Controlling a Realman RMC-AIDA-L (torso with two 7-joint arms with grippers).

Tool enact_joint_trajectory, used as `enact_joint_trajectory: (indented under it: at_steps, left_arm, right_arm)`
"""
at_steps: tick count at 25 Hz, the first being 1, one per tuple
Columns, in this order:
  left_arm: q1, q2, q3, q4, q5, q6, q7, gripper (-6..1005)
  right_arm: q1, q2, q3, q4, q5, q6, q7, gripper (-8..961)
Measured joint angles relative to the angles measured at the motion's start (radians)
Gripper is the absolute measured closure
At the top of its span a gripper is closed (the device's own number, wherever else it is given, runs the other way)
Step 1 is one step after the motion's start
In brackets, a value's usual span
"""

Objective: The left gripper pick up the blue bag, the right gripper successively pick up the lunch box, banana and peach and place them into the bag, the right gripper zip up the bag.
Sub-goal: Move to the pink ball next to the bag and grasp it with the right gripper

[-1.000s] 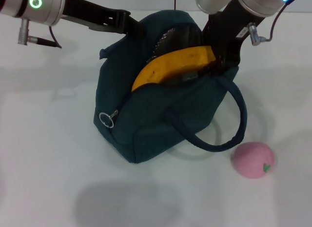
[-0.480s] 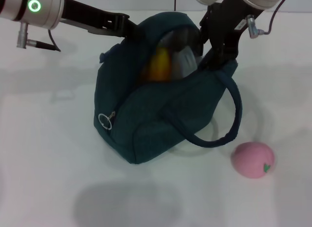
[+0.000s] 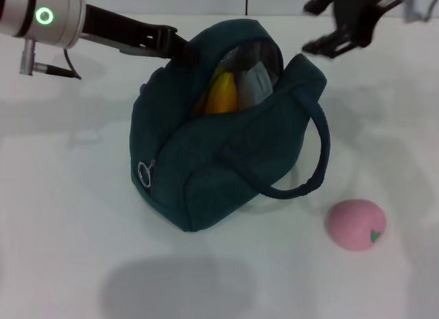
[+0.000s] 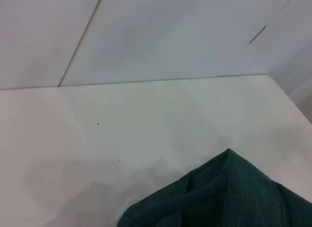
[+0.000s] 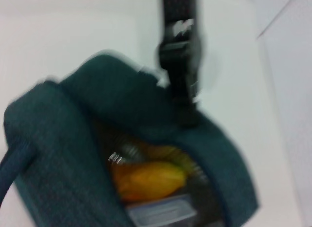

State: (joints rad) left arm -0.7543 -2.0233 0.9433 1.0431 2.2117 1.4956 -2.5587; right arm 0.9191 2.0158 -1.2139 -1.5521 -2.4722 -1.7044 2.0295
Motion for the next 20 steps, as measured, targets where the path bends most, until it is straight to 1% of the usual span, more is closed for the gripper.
enact_joint_trajectory:
  at_steps: [4, 6, 7, 10, 12, 13, 14, 17, 20]
  left_arm:
    - [0.010, 0.000, 0.000, 0.000, 0.000, -0.001, 0.004, 927]
    - [0.015, 0.001, 0.000, 0.000, 0.000, -0.003, 0.007, 927]
    - [0.016, 0.001, 0.000, 0.000, 0.001, -0.003, 0.008, 927]
    - [0.017, 0.004, -0.005, -0.001, 0.004, -0.006, 0.008, 927]
    - [0.011, 0.004, -0.005, -0.008, 0.005, -0.010, 0.008, 927]
    - [0.007, 0.003, -0.005, -0.012, 0.005, -0.013, 0.008, 927]
    - [0.003, 0.002, -0.004, -0.017, 0.005, -0.015, 0.008, 927]
    - [-0.003, 0.001, -0.001, -0.024, 0.005, -0.017, 0.009, 927]
    - [-0.002, 0.000, -0.001, -0.026, 0.005, -0.019, 0.013, 926]
  right_arm:
    - [-0.145, -0.003, 0.125, -0.096, 0.131, -0.003, -0.004, 414]
    - [-0.203, -0.003, 0.168, -0.108, 0.155, -0.010, 0.034, 414]
    - [-0.218, -0.003, 0.178, -0.109, 0.156, -0.018, 0.056, 415]
    - [-0.234, -0.008, 0.186, -0.092, 0.138, -0.097, 0.152, 413]
    - [-0.236, -0.010, 0.189, -0.049, 0.132, -0.157, 0.216, 410]
    - [-0.236, -0.010, 0.189, -0.049, 0.132, -0.157, 0.216, 409]
    - [-0.236, -0.009, 0.190, -0.023, 0.131, -0.167, 0.235, 407]
    - [-0.232, -0.008, 0.188, 0.064, 0.129, -0.175, 0.259, 353]
    - [-0.223, -0.006, 0.174, 0.164, 0.096, -0.153, 0.257, 299]
